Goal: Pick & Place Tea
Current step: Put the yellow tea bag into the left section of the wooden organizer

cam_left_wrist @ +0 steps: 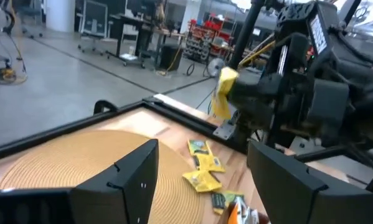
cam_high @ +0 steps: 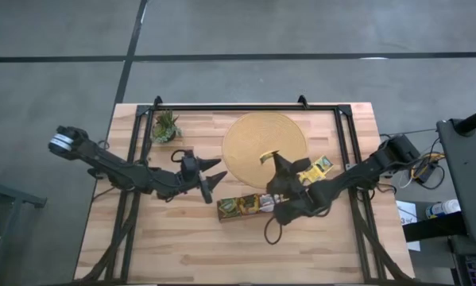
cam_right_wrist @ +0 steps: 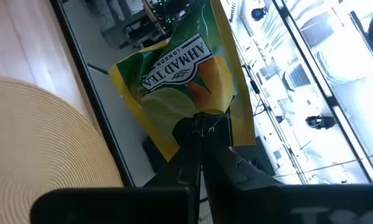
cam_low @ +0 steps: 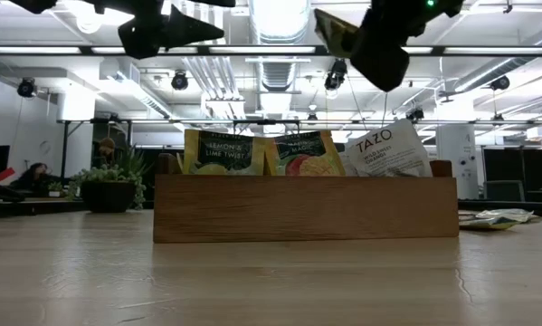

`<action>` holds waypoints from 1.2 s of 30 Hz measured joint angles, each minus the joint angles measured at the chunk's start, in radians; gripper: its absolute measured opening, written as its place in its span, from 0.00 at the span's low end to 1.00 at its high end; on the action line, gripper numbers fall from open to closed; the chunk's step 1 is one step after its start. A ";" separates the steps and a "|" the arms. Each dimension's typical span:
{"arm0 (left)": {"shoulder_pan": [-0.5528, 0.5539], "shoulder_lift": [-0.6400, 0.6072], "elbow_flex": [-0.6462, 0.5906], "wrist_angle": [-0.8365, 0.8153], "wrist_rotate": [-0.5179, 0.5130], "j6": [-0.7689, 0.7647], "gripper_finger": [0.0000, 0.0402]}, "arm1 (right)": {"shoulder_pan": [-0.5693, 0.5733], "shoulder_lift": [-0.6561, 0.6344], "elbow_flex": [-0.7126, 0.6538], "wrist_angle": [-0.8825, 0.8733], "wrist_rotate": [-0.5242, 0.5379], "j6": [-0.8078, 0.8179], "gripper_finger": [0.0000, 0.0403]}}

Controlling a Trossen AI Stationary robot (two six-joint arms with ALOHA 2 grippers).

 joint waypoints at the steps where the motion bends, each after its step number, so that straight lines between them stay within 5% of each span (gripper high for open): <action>1: 0.000 0.009 0.000 0.024 0.000 0.010 0.60 | 0.000 0.015 0.012 0.002 0.000 -0.008 0.02; 8: 0.002 0.104 0.028 0.153 0.004 0.084 0.60 | 0.000 0.140 0.102 -0.050 0.000 -0.037 0.02; 17: 0.002 0.263 0.165 0.156 0.005 0.176 0.60 | 0.009 0.173 0.219 -0.472 0.002 0.360 0.02; 36: -0.003 0.348 0.263 0.156 0.008 0.266 0.60 | 0.043 0.203 0.263 -0.469 0.000 0.287 0.02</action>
